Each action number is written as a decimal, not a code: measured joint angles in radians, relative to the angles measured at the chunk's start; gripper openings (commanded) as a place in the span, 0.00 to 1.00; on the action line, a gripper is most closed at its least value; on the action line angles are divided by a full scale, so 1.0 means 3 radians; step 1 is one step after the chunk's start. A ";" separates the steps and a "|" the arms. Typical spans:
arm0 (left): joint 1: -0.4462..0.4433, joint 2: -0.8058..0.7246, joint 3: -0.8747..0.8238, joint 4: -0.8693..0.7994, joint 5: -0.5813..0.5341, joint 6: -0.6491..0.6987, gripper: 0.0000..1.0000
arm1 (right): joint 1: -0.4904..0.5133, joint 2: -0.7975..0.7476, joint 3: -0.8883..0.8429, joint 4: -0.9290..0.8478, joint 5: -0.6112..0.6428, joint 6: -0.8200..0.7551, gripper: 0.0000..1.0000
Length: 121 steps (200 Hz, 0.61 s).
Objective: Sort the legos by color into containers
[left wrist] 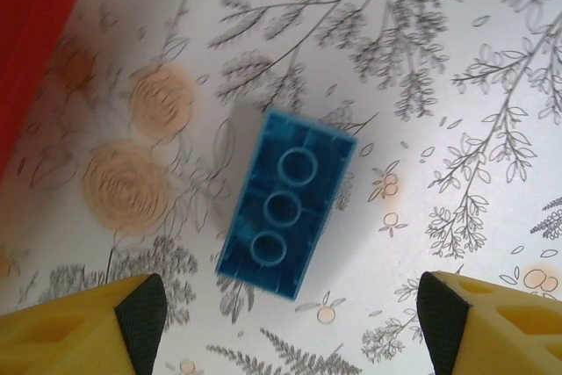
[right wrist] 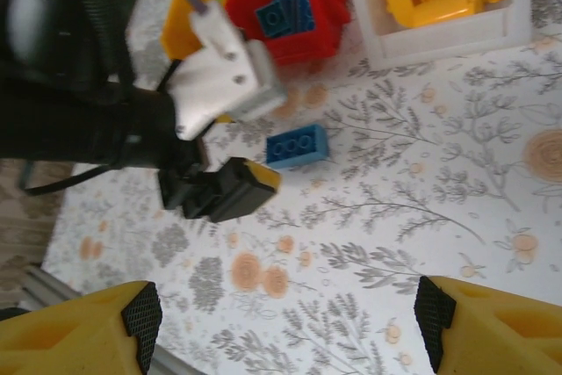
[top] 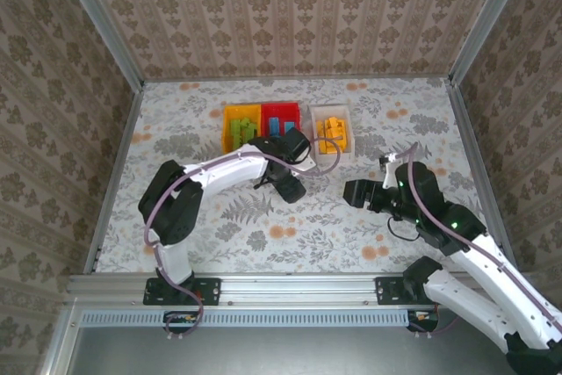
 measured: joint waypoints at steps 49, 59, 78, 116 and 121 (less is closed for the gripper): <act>0.0004 0.0399 0.0182 -0.0032 0.0062 0.0397 0.78 | 0.0000 -0.0151 -0.0008 0.0055 -0.0086 0.0206 0.79; 0.0015 0.0437 0.0182 -0.0019 0.0052 0.0420 0.78 | 0.0000 -0.0150 -0.0008 0.0055 -0.0102 0.0228 0.79; 0.0034 0.0464 0.0181 0.0017 0.0039 0.0441 0.75 | 0.0000 -0.0131 -0.0008 0.0076 -0.0123 0.0254 0.79; 0.0047 0.0514 0.0181 0.0094 0.0046 0.0448 0.49 | 0.0000 -0.0097 -0.0024 0.0112 -0.0139 0.0315 0.78; 0.0046 0.0526 0.0181 0.0102 0.0046 0.0453 0.44 | 0.0000 -0.0095 -0.0029 0.0113 -0.0139 0.0315 0.78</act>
